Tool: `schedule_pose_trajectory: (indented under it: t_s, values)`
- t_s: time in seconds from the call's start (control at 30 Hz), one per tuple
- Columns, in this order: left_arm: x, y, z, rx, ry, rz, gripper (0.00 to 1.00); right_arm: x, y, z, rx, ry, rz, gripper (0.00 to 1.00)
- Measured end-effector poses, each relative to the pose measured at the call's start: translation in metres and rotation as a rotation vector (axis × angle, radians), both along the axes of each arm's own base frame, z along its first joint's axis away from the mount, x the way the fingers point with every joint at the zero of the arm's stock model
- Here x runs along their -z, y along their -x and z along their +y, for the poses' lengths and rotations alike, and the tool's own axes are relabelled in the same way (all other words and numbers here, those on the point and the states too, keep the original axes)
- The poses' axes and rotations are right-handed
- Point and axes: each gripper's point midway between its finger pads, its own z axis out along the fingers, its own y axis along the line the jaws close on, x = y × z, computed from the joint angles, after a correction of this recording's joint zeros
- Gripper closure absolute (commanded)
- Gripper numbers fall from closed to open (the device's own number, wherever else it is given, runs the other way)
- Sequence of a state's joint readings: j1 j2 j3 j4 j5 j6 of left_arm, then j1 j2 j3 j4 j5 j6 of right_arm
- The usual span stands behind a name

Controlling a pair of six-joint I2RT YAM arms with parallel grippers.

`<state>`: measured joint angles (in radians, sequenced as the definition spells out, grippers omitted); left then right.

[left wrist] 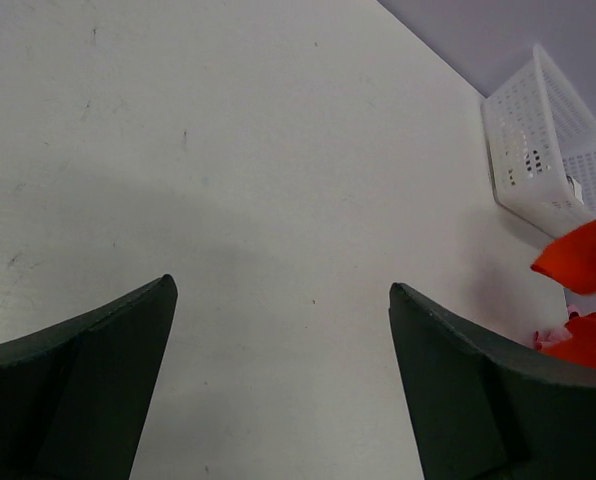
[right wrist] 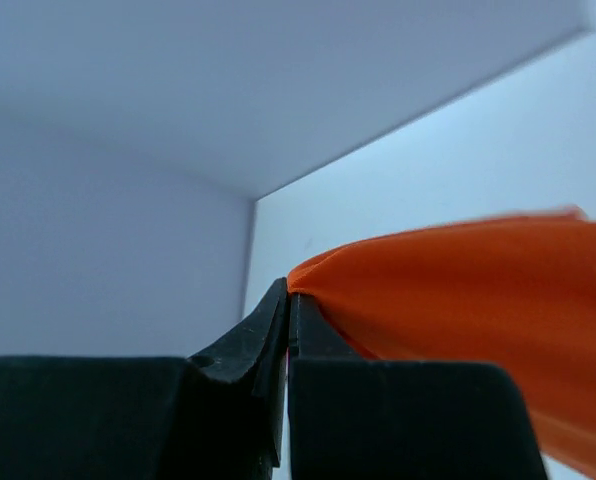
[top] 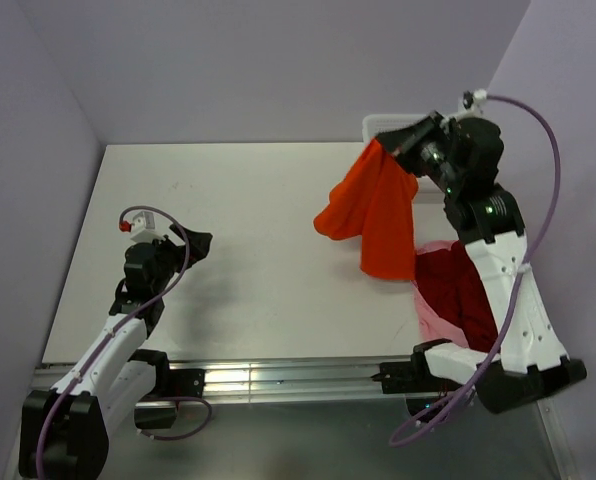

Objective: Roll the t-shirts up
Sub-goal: Move the tshirt to the center of the board

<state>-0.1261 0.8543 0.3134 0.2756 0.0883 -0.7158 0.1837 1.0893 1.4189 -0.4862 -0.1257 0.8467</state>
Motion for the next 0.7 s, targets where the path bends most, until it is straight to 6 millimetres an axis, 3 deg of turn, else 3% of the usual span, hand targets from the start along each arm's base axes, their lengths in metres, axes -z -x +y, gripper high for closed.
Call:
schedule_pose_trajectory:
  t_s: [0.1, 0.2, 0.3, 0.37, 0.47, 0.5, 0.53, 0.57, 0.6, 0.7]
  values:
    - [0.001, 0.0, 0.001, -0.007, -0.003, 0.005, 0.07, -0.05, -0.009, 0.046, -0.167, -0.015, -0.096, 1.0]
    - [-0.001, 0.001, 0.002, -0.012, -0.004, 0.0, 0.07, -0.083, 0.006, 0.085, -0.317, -0.033, -0.176, 1.0]
    - [-0.008, 0.001, 0.006, -0.03, -0.006, -0.022, 0.07, -0.097, 0.026, 0.105, -0.415, -0.047, -0.227, 1.0]
    - [-0.012, 0.001, 0.007, -0.036, -0.006, -0.036, 0.07, -0.095, 0.031, 0.107, -0.426, -0.045, -0.243, 1.0]
    - [-0.017, 0.002, 0.008, -0.045, -0.005, -0.054, 0.07, -0.07, 0.029, 0.098, -0.383, -0.016, -0.222, 0.97]
    - [-0.018, 0.002, 0.009, -0.047, -0.005, -0.057, 0.07, -0.055, 0.026, 0.094, -0.363, 0.001, -0.2, 0.56]
    - [-0.019, 0.002, 0.009, -0.049, -0.006, -0.059, 0.06, -0.04, 0.023, 0.091, -0.348, 0.016, -0.175, 0.3]
    - [-0.019, 0.002, 0.009, -0.05, -0.006, -0.06, 0.07, -0.023, 0.019, 0.086, -0.328, 0.044, -0.148, 0.15]
    - [-0.018, 0.002, 0.009, -0.05, -0.006, -0.058, 0.07, -0.004, 0.012, 0.08, -0.301, 0.073, -0.113, 0.07]
    - [-0.016, 0.002, 0.009, -0.049, -0.007, -0.052, 0.07, 0.066, -0.008, 0.058, -0.214, 0.178, 0.032, 0.06]
